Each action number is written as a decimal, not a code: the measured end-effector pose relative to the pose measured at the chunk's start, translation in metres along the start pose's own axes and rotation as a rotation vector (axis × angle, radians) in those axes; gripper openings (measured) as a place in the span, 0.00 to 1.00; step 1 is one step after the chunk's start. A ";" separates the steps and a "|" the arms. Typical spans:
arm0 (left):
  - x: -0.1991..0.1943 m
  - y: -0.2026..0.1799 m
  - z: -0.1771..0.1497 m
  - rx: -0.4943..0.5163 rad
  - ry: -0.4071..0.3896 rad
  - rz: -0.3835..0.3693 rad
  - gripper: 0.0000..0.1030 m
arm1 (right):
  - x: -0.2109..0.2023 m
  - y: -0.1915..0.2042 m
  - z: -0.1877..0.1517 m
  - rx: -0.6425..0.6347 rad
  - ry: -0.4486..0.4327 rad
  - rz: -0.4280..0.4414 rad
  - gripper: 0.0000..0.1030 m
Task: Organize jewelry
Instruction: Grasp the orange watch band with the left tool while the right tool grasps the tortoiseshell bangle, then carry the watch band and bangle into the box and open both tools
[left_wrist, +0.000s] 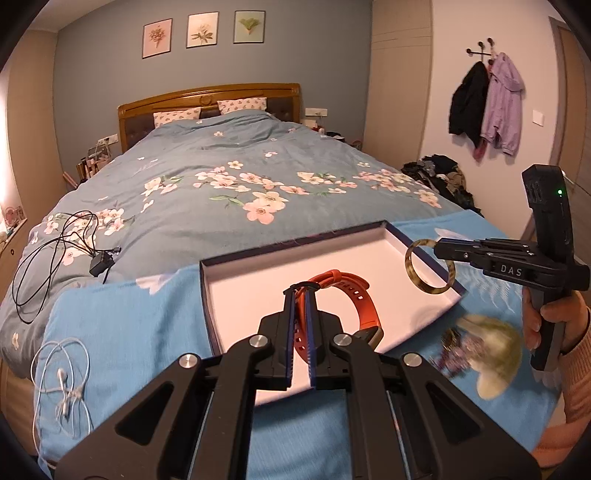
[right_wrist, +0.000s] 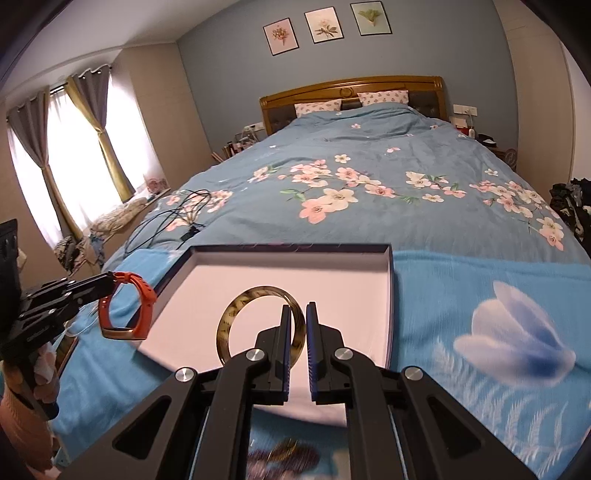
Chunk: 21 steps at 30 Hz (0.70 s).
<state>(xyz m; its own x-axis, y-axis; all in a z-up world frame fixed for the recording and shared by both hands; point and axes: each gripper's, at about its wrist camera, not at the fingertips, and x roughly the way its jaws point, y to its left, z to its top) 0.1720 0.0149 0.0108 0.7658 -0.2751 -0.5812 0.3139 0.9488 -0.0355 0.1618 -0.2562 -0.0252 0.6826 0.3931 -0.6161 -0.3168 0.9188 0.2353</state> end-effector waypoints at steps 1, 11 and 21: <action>0.006 0.001 0.003 0.000 0.002 -0.002 0.06 | 0.006 -0.002 0.005 0.007 0.002 -0.002 0.06; 0.068 0.013 0.030 0.001 0.032 0.012 0.06 | 0.058 -0.005 0.032 -0.016 0.065 -0.055 0.06; 0.122 0.018 0.036 0.023 0.116 0.006 0.06 | 0.094 -0.010 0.044 0.009 0.133 -0.076 0.06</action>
<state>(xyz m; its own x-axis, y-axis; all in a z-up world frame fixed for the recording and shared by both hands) 0.2909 -0.0070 -0.0315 0.6984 -0.2483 -0.6712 0.3235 0.9461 -0.0134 0.2583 -0.2265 -0.0522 0.6112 0.3147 -0.7263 -0.2611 0.9464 0.1903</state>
